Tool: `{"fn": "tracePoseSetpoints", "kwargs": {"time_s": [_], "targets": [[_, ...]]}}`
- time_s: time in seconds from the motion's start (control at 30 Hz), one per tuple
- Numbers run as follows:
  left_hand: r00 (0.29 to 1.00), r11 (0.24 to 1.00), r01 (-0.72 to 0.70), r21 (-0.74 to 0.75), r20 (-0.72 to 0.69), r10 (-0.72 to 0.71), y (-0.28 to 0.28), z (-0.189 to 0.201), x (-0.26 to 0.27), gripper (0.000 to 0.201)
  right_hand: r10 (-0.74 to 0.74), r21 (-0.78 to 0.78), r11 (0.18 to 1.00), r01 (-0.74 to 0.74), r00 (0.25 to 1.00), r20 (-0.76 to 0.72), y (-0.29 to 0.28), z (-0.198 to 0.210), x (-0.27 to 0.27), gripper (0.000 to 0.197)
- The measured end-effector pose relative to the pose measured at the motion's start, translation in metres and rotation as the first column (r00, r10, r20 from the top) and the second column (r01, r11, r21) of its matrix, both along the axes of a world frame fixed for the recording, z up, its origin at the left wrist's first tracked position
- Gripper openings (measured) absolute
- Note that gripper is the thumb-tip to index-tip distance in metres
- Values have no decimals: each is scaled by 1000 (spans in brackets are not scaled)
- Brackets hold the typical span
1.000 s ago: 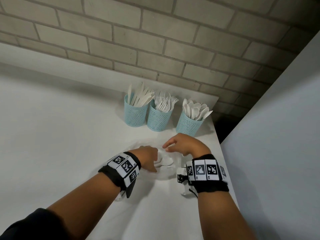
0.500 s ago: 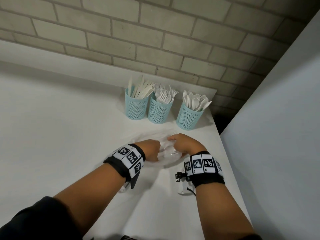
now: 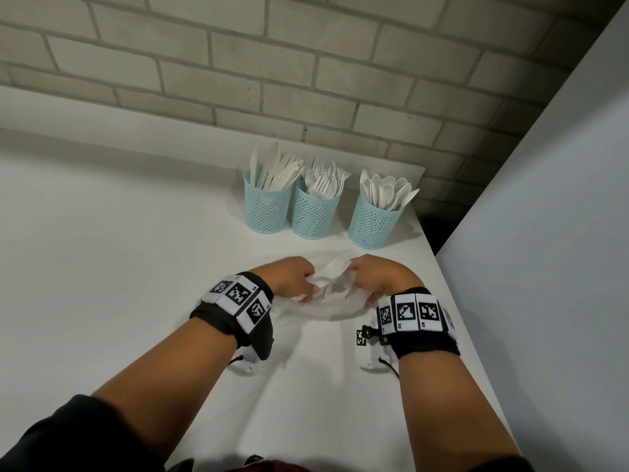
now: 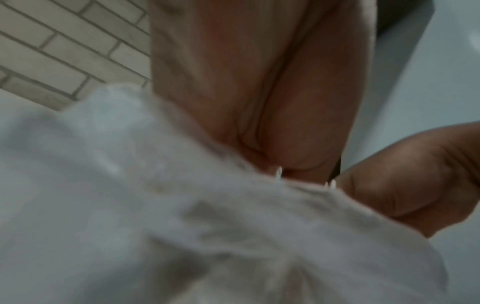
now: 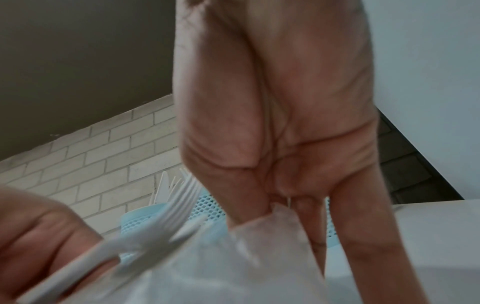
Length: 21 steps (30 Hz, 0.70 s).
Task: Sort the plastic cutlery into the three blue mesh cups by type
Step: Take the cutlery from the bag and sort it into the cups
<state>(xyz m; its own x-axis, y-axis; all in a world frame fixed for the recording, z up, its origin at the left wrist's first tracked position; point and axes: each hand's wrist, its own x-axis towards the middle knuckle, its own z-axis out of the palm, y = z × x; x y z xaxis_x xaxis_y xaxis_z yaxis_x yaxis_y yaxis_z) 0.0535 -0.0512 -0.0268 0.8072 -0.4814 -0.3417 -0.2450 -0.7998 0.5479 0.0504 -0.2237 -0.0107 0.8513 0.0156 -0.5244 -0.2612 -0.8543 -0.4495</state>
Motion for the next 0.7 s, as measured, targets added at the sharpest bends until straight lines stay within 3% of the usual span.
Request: {"fn": "tracePoseSetpoints", "kwargs": {"time_s": [0.07, 0.17, 0.27, 0.33, 0.43, 0.6, 0.7], "targets": [[991, 979, -69, -190, -130, 45, 3, -4, 1, 20, -33, 23, 999, 33, 999, 2, 1, 0, -4, 51], [944, 865, -229, -446, -318, 86, 6, -1, -3, 11, -52, 61, 997, 50, 998, 28, 1, 0, -8, 63], [909, 756, -327, -567, -407, 89, 10, 6, -1, 16, -42, 112, 994, 15, 969, 242, 3, 9, -5, 52], [880, 678, -394, -620, -467, 84, 12, 9, 3, 18, -149, 261, 964, 58, 927, 344, 9, 20, -4, 37], [841, 575, -487, -657, -532, 104, 13, 12, 11, 22, -276, 539, 837, 92, 922, 271, 19, 33, -2, 26], [825, 515, -517, -683, -559, 86, 16, 14, 13, 12, -348, 647, 753, 117, 906, 241, 34, 27, 6, 35], [820, 506, -522, -687, -567, 77, 17, 13, 13, 13, -397, 693, 706, 147, 892, 215, 36, 20, 7, 31]]}}
